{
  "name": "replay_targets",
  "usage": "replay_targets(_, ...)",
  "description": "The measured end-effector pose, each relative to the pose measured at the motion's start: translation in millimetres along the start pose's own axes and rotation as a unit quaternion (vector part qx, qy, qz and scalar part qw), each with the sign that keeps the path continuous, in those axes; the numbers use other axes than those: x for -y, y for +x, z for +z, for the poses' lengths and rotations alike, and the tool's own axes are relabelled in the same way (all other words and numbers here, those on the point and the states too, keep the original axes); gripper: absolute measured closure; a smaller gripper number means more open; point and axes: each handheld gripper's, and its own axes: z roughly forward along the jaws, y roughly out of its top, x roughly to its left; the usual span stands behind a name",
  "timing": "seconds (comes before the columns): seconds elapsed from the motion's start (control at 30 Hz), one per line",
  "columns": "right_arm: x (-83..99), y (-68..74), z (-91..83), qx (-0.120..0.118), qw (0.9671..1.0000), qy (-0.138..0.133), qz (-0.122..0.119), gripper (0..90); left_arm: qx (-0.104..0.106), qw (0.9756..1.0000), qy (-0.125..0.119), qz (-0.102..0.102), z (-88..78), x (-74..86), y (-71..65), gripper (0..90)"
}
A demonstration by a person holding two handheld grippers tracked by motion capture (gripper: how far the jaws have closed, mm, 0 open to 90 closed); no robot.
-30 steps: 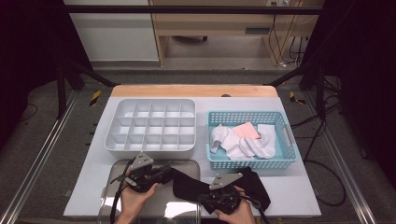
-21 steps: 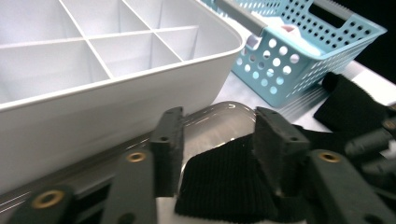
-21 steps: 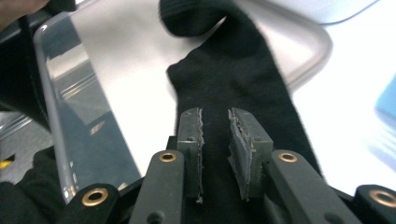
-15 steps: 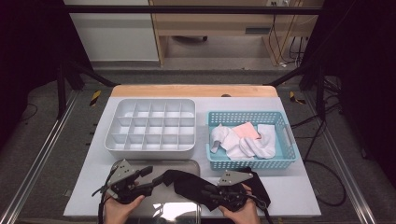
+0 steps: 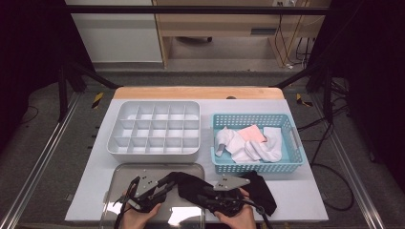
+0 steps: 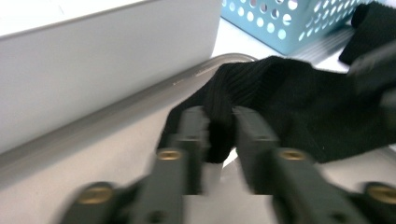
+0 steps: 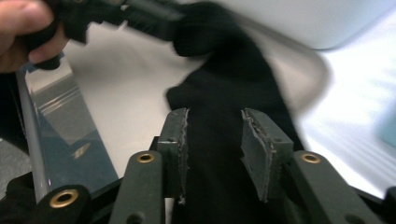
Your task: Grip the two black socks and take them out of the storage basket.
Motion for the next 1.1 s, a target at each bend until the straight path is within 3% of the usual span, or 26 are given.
replay_targets(0.07, -1.7, 6.5, 10.3, -0.004, 0.9999, 0.007, -0.013, 60.3, 0.002, 1.0, -0.004, -0.004, -1.7, -2.3, 2.5, 81.4)
replay_targets(0.27, -0.5, 15.2, 31.4, 0.005, 0.9988, 0.028, -0.04, 64.3, 0.014, 0.9994, -0.025, -0.022, -12.7, -7.6, 8.5, 83.6)
replay_targets(0.43, -0.6, 16.3, 30.4, 0.017, 0.9978, 0.038, -0.051, 89.6, 0.022, 0.998, -0.039, -0.043, -22.0, -14.6, 13.7, 84.2)
replay_targets(0.63, -4.1, 17.4, 29.3, -0.029, 0.997, 0.058, -0.043, 90.0, 0.018, 0.9969, -0.042, -0.064, -34.9, -22.4, 18.0, 84.3)
replay_targets(0.73, -3.5, 21.9, 30.1, -0.073, 0.9933, 0.077, -0.046, 90.0, 0.008, 0.997, -0.027, -0.071, -36.2, -28.4, 22.9, 84.1)
replay_targets(0.77, -2.7, 23.2, 30.2, -0.078, 0.9927, 0.077, -0.05, 90.0, 0.007, 0.9969, -0.025, -0.074, -35.3, -29.7, 24.3, 84.0)
replay_targets(0.87, -3.1, 23.5, 28.8, -0.073, 0.9943, 0.063, -0.045, 88.2, 0.012, 0.9969, -0.005, -0.077, -26.9, -33.6, 26.3, 83.8)
replay_targets(0.93, -6.1, 21.8, 26.3, -0.051, 0.9968, 0.041, -0.046, 81.8, 0.018, 0.9966, 0.006, -0.08, -19.9, -33.3, 25.1, 83.6)
replay_targets(1.03, -10.5, 19.2, 26.3, -0.025, 0.9987, 0.018, -0.04, 74.4, 0.02, 0.997, 0.012, -0.074, -12.1, -31.4, 22.2, 83.6)
replay_targets(1.1, -11.2, 19.1, 31.3, -0.017, 0.9987, 0.021, -0.042, 72.1, 0.019, 0.9972, 0.007, -0.072, -10.9, -30.9, 21.3, 83.6)
